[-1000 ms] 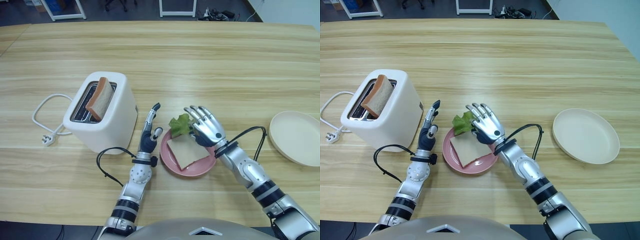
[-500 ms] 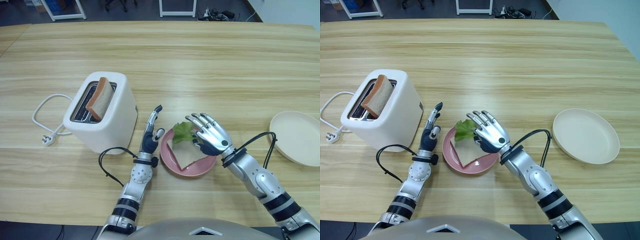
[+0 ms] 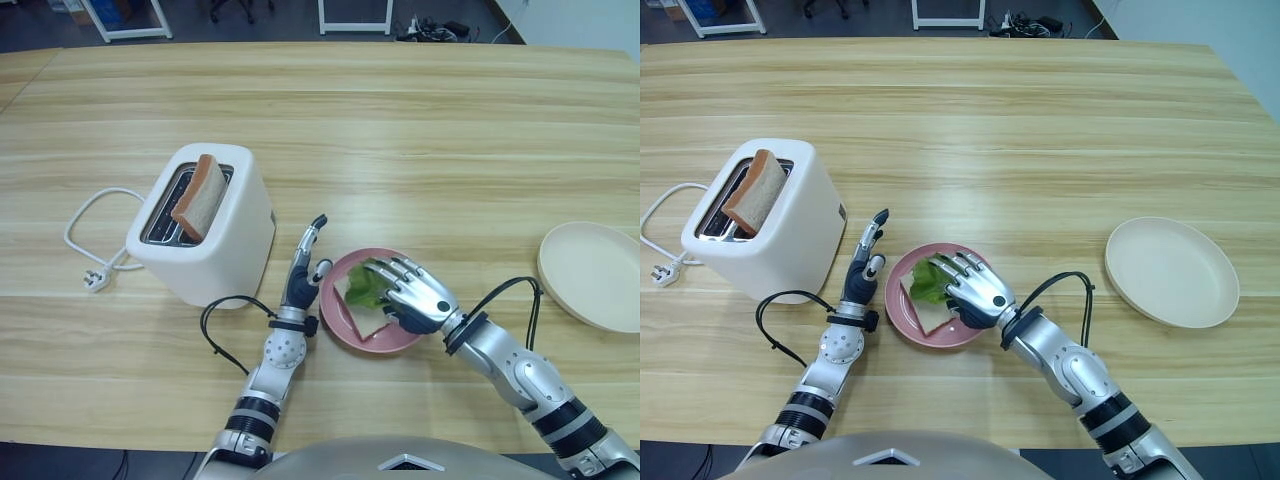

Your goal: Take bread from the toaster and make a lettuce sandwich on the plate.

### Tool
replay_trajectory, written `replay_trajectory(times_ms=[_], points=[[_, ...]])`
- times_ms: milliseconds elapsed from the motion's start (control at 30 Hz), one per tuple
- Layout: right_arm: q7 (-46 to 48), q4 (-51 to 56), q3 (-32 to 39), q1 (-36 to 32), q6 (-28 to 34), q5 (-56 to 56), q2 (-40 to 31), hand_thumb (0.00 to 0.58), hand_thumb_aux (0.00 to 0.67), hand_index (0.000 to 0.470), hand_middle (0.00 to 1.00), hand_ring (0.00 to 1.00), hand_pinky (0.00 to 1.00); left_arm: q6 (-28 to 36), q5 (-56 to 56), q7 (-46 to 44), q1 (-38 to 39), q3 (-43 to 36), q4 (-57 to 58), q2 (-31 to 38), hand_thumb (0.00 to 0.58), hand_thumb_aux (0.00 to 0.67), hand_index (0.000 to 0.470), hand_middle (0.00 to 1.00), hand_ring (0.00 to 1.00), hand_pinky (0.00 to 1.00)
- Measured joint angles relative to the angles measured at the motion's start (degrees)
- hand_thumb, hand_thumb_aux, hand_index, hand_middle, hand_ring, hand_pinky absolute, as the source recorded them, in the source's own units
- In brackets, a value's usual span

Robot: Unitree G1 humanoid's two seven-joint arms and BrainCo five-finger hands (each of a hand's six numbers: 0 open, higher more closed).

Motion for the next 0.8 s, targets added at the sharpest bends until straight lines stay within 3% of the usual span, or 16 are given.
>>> replay_trajectory(times_ms=[200, 367, 533, 700, 800], points=[[-0.06, -2.33, -3.17, 1.55, -1.87, 4.81, -0.11, 0.0, 0.0, 0.0, 0.0, 0.0, 0.0, -0.04, 0.6, 0.33, -0.09, 0.01, 0.62, -0.04, 0.0, 0.0, 0.0, 0.0, 0.0, 0.0], [-1.21, -5.06, -14.41, 2.63, -4.34, 23.06, 1.2, 0.0, 0.0, 0.0, 0.0, 0.0, 0.0, -4.38, 4.68, 6.56, -0.31, 0.88, -0.35, 0.13, 0.0, 0.0, 0.0, 0.0, 0.0, 0.0], [-2.82, -3.46, -25.21, 0.56, -3.45, 37.27, 5.05, 0.0, 0.0, 0.0, 0.0, 0.0, 0.0, -4.91, 18.1, 13.07, 1.57, 2.41, -15.87, 2.04, 0.0, 0.0, 0.0, 0.0, 0.0, 0.0], [-2.87, 1.54, -27.08, 0.64, -2.78, 41.49, 8.61, 0.0, 0.0, 0.0, 0.0, 0.0, 0.0, 5.03, 27.79, 11.38, 3.04, 13.77, -39.91, 6.36, 0.0, 0.0, 0.0, 0.0, 0.0, 0.0], [-3.18, 3.69, -26.9, 0.75, -3.07, 41.39, 9.94, 0.0, 0.0, 0.0, 0.0, 0.0, 0.0, 14.8, 29.29, 7.55, 2.64, 20.8, -40.31, 10.68, 0.0, 0.0, 0.0, 0.0, 0.0, 0.0]])
